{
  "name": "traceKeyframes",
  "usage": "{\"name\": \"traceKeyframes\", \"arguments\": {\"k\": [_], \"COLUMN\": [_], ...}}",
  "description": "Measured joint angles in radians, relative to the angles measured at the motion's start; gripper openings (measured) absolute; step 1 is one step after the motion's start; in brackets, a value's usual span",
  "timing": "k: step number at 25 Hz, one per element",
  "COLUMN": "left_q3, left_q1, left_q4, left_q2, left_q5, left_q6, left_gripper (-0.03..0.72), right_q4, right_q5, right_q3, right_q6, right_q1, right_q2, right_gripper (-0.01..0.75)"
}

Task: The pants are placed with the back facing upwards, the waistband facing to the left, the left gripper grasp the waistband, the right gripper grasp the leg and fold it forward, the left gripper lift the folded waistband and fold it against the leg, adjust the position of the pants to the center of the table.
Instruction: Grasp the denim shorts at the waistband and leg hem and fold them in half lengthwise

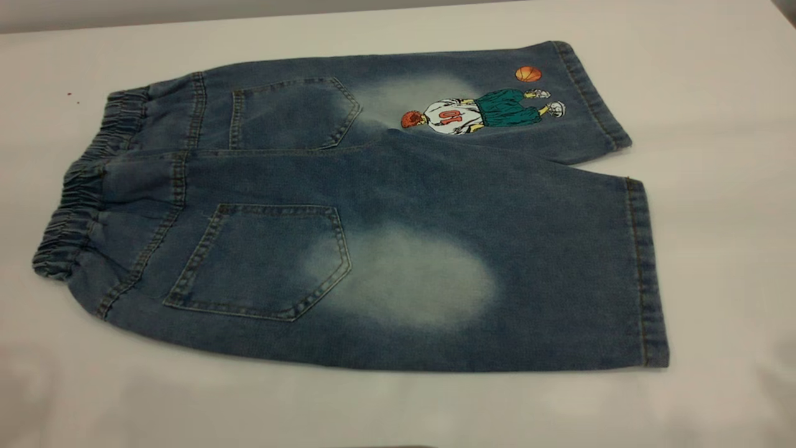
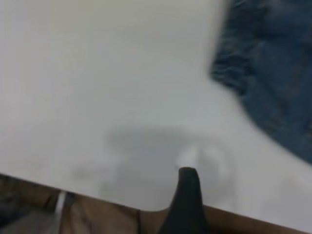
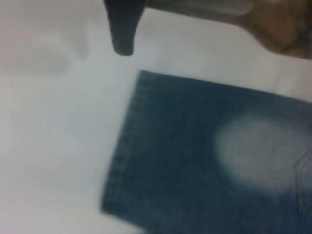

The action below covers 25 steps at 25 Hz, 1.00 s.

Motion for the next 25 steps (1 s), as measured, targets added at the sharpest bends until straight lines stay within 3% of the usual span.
{"name": "traceKeyframes", "arguments": {"k": [7, 13, 17, 25], "left_q3": [-0.110, -0.187, -0.206, -0.208], "left_q1": [0.078, 0.141, 0.146, 0.146], "left_q4": [0.016, -0.176, -0.266, -0.292], "left_q2": [0.467, 0.744, 0.872, 1.001], "left_q5": [-0.130, -0.220, -0.269, -0.381], "left_q6": [0.007, 0.225, 0.317, 0.333], "left_gripper": [0.570, 0.570, 0.570, 0.570], "right_q4": [0.262, 0.421, 0.454, 0.457], "right_q5": [-0.157, -0.223, -0.236, -0.237], "right_q3": [0.000, -0.002, -0.002, -0.002], "right_q6": [-0.242, -0.373, -0.402, -0.405], "right_q1": [0.000, 0.000, 0.000, 0.000], "right_q2": [0.253, 0.296, 0.297, 0.297], "right_gripper": [0.515, 0.515, 0.515, 0.515]}}
